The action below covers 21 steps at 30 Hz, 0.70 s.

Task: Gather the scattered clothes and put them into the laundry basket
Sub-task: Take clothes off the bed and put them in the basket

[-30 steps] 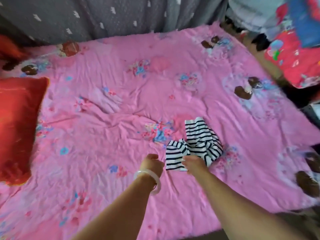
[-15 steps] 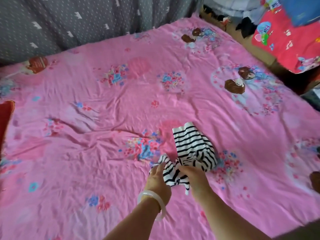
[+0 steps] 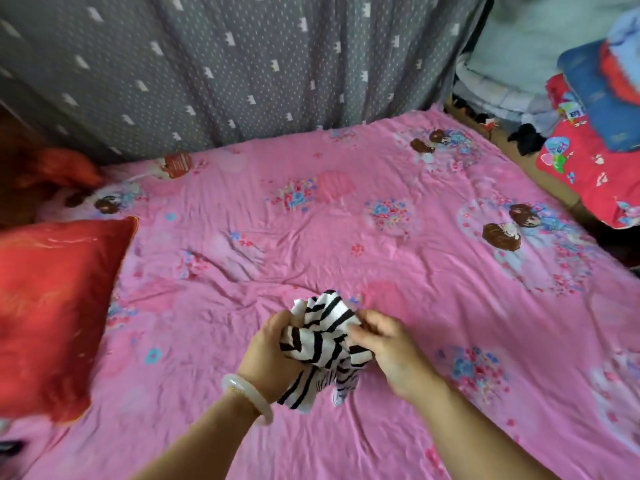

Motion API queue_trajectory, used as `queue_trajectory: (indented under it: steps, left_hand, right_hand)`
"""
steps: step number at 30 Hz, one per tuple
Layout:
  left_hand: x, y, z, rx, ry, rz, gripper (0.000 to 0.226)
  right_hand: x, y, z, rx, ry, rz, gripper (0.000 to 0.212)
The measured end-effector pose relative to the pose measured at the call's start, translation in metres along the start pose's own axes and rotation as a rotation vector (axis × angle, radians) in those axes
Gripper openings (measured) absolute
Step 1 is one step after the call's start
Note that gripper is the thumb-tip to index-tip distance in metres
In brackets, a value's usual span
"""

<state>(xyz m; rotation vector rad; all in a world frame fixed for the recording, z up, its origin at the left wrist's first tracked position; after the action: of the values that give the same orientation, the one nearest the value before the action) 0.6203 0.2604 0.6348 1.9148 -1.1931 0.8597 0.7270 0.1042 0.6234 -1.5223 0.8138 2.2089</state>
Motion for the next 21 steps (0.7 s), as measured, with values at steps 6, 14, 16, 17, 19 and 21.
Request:
queue_trajectory:
  steps: [6,14,16,17,19,21]
  left_hand:
    - [-0.015,0.104,-0.089,0.053,0.218,-0.056,0.048]
    - [-0.051,0.275,-0.189,0.537,0.586,-0.234,0.058]
    - [-0.057,0.327,-0.205,0.593,0.389,-0.246,0.053]
    - [-0.060,0.349,-0.211,0.594,0.260,-0.238,0.054]
    - [-0.070,0.391,-0.224,0.528,0.006,-0.228,0.063]
    - [-0.078,0.432,-0.237,0.441,-0.200,-0.266,0.069]
  right_hand:
    - [-0.050,0.026,0.096,-0.173,0.028,-0.029,0.016]
    - [-0.091,0.074,0.218,-0.067,0.199,-0.211,0.015]
    - [-0.097,0.090,0.250,-0.141,0.252,-0.237,0.009]
    - [-0.101,0.098,0.265,-0.208,0.332,-0.248,0.012]
    - [-0.104,0.114,0.296,-0.378,0.672,-0.223,0.029]
    - [-0.100,0.127,0.327,-0.476,1.161,-0.145,0.051]
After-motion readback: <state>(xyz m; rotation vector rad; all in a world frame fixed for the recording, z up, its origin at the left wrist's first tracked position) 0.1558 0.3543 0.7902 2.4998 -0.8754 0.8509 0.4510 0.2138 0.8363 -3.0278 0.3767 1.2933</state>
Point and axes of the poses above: each hand's wrist, its own y-axis away from the middle knuckle, its own z-axis out of the palm, x = y × z, the point moved 1 cm from there along -y, towards the middle knuckle, and after that the axes turned 14 degrees about -x, right-handed, at the moved point
